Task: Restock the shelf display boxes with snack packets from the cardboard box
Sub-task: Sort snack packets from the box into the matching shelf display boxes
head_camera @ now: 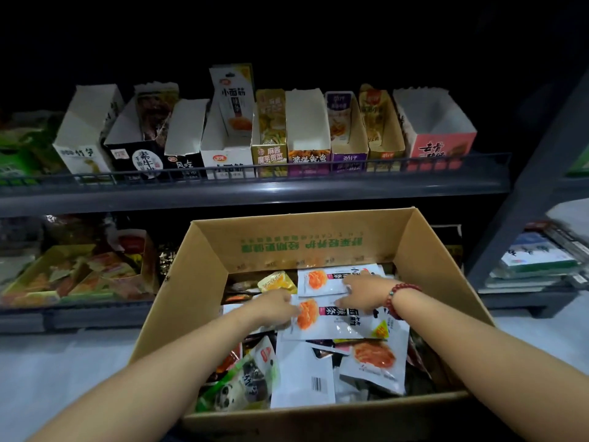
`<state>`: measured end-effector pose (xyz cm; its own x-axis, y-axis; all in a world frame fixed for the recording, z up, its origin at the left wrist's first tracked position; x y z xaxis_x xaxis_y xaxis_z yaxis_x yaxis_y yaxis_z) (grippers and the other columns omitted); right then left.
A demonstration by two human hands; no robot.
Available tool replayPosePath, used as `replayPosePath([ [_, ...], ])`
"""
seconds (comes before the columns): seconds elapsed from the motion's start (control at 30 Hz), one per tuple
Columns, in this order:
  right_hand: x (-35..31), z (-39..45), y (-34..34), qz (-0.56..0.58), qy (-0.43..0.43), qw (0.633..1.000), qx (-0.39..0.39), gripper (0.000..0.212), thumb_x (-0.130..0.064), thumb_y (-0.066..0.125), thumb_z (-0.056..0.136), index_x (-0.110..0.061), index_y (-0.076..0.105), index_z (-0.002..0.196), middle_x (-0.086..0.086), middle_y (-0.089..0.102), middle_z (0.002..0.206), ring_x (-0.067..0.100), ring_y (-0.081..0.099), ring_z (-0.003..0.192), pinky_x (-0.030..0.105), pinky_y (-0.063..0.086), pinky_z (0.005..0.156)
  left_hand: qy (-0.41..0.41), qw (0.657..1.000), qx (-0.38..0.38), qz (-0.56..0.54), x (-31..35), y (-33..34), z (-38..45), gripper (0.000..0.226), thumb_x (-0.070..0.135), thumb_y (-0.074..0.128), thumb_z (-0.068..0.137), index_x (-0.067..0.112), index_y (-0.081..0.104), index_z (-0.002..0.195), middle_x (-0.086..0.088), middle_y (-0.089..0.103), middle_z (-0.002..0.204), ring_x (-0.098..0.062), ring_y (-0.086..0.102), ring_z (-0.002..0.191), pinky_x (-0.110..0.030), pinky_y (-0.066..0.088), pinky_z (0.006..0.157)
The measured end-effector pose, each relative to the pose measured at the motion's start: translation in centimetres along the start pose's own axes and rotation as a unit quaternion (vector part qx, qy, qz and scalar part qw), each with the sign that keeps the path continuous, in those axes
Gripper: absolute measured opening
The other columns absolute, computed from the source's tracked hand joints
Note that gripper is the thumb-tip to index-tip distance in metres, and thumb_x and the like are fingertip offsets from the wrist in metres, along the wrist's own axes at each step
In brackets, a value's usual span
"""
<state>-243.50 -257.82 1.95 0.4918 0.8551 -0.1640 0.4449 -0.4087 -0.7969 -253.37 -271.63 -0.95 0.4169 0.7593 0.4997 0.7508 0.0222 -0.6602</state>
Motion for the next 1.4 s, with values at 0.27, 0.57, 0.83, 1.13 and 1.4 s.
replayPosePath([
  [0.27,3.7,1.8,0.5,0.121,0.052,0.991,0.011,0.053,-0.045,0.036,0.101,-0.005,0.049,0.133,0.018,0.056,0.132,0.029,0.056,0.111,0.033,0.044,0.095,-0.045,0.990,0.010,-0.133,-0.3,0.6,5.0,0.062,0.055,0.048,0.095,0.014,0.042,0.140,-0.006,0.052,0.129,-0.027,0.055,0.112,-0.030,0.043,0.087],
  [0.57,2.9,1.3,-0.7,0.161,0.054,0.980,0.105,0.042,-0.037,0.064,0.089,-0.001,0.068,0.109,0.015,0.064,0.118,0.023,0.053,0.114,0.032,0.029,0.110,-0.130,0.920,0.006,-0.370,-3.8,0.8,4.6,0.049,0.022,0.064,0.093,0.009,0.044,0.137,-0.006,0.062,0.077,-0.006,0.055,0.038,-0.015,0.036,0.033],
  [0.83,3.3,2.2,0.0,0.165,0.034,0.983,0.072,0.074,-0.053,0.070,0.078,-0.025,0.042,0.140,0.001,0.043,0.139,0.026,0.042,0.127,0.035,0.040,0.099,-0.042,0.986,-0.138,-0.082,-1.8,-0.3,2.4,0.024,0.024,0.078,0.080,0.010,0.061,0.088,-0.003,0.058,0.077,-0.012,0.048,0.062,-0.021,0.036,0.052],
  [1.13,2.6,1.0,-2.3,0.177,-0.026,0.977,0.115,0.024,-0.035,0.066,0.088,-0.013,0.059,0.080,0.002,0.064,0.075,0.011,0.055,0.061,0.026,0.045,0.063,-0.017,0.998,-0.030,-0.049,-1.0,-2.0,2.2,0.089,0.048,0.079,0.073,0.022,0.032,0.144,-0.012,0.045,0.140,-0.022,0.054,0.113,-0.034,0.046,0.095],
  [1.4,1.3,-0.5,-0.9,0.155,-0.044,0.987,-0.028,0.022,-0.035,0.069,0.086,-0.014,0.066,0.093,-0.002,0.065,0.075,0.004,0.059,0.058,0.023,0.053,0.059,0.255,0.963,-0.023,0.081,6.4,-0.1,-1.0,0.060,0.043,0.067,0.086,0.031,0.046,0.141,0.009,0.043,0.141,-0.010,0.041,0.128,-0.034,0.035,0.110],
])
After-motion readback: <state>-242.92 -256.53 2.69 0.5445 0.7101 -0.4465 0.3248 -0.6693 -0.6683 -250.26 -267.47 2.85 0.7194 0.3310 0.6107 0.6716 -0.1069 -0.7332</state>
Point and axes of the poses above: each hand's wrist, its own z-axis towards the middle knuckle, its own y-axis out of the palm, x = y × z, the point moved 8 cm from there along z, towards the middle knuckle
